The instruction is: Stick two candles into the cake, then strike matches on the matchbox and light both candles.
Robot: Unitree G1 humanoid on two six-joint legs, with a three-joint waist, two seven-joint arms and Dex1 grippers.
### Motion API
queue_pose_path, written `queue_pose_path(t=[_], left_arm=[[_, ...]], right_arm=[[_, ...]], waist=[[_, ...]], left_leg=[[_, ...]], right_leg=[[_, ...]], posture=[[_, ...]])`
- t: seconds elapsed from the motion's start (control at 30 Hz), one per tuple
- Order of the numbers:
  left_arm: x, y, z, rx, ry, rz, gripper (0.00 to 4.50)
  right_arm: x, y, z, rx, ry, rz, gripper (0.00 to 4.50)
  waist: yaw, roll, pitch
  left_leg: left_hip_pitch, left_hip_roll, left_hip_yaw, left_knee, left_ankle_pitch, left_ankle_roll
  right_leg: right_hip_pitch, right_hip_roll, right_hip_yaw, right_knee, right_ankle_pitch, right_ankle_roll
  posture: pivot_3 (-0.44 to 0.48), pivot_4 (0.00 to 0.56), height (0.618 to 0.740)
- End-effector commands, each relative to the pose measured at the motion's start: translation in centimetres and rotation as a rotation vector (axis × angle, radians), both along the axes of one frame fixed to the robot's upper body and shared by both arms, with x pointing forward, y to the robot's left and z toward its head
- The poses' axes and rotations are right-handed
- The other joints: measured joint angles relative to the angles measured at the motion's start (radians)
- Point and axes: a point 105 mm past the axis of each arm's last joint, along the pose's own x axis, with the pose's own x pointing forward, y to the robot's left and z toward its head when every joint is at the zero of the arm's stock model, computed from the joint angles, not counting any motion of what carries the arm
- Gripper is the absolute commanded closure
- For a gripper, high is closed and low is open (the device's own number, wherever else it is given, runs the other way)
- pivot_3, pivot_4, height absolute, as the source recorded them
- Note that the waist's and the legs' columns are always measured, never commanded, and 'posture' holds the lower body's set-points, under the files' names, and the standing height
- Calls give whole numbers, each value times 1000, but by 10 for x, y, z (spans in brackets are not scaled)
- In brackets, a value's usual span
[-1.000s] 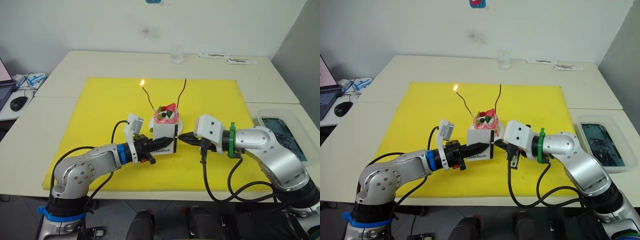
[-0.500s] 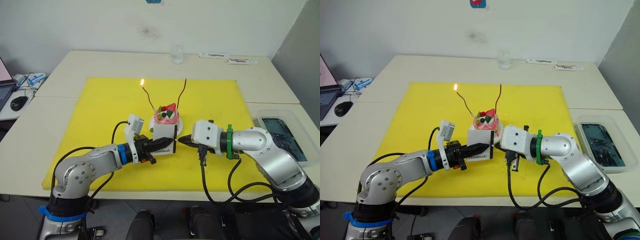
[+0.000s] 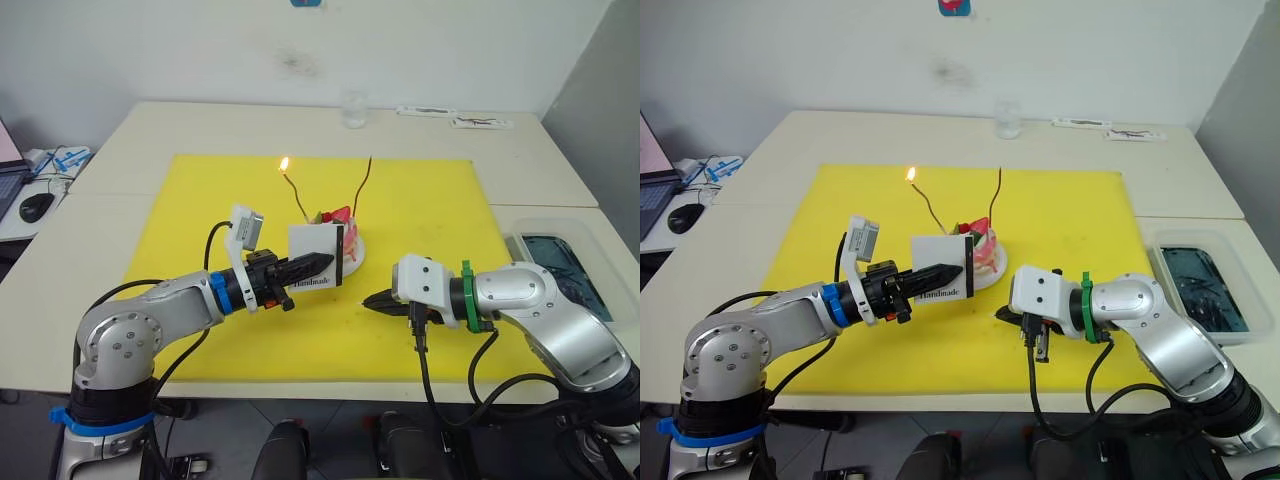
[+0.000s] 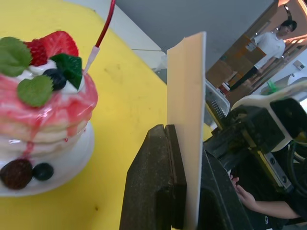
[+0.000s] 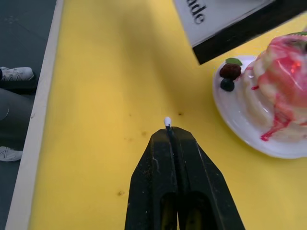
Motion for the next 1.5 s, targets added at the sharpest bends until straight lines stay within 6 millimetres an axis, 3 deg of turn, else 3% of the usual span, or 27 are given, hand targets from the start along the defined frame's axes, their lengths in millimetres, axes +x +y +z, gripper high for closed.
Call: queue_pose_path(t=[0.03, 0.6, 1.5], left_arm=[[-6, -5, 1, 36, -51, -22, 4500], [-3, -16, -15, 96, -77, -24, 4500], [-5, -24, -8, 33, -57, -56, 4500]], right_arm=[[3, -2, 15, 34, -45, -17, 4469], [15, 9, 33, 107, -105, -86, 4469], [28, 16, 24, 81, -156, -81, 4469]], waist=[[0, 0, 0], [-1, 0, 0], [-2, 0, 0]], left_leg=[[0, 0, 0, 0, 0, 0], [0, 0, 0, -1, 0, 0], [0, 0, 0, 0, 0, 0]], right_leg=[[0, 0, 0, 0, 0, 0], [-1, 0, 0, 0, 0, 0], [-1, 0, 0, 0, 0, 0]], posture=[[0, 150, 740], [0, 150, 740], [0, 150, 740]])
